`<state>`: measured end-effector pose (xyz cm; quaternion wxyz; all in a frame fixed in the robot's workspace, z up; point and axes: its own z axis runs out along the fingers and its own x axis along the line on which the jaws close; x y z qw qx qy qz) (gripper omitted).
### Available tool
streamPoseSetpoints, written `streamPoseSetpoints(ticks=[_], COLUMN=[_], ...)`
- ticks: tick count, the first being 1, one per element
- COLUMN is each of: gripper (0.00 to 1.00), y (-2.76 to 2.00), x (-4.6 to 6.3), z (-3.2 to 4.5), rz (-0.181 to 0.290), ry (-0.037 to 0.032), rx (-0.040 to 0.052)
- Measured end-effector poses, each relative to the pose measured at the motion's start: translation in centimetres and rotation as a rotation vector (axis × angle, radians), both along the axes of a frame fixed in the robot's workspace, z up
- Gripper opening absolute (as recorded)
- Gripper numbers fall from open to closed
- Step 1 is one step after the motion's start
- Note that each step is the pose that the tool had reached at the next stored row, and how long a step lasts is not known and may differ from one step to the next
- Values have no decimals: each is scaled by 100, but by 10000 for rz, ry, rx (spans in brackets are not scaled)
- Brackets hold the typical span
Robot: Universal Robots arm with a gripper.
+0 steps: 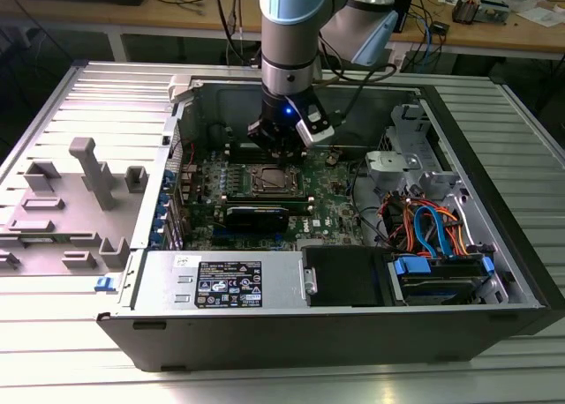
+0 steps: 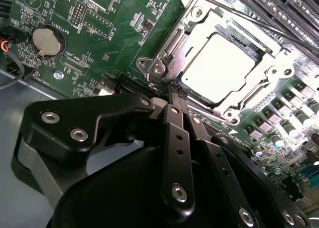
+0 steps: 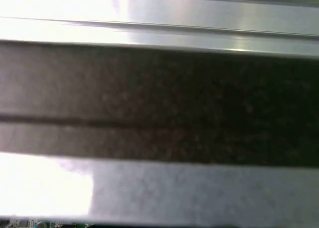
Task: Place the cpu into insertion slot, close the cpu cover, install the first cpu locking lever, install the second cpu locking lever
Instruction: 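Install the first cpu locking lever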
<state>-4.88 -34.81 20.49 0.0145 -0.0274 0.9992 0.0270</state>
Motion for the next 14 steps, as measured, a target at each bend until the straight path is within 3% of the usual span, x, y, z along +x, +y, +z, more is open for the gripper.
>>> streamPoseSetpoints(ticks=[14], gripper=[11], y=[-11], x=[9], z=[-41], rz=[-1], ry=[76], rx=[-1])
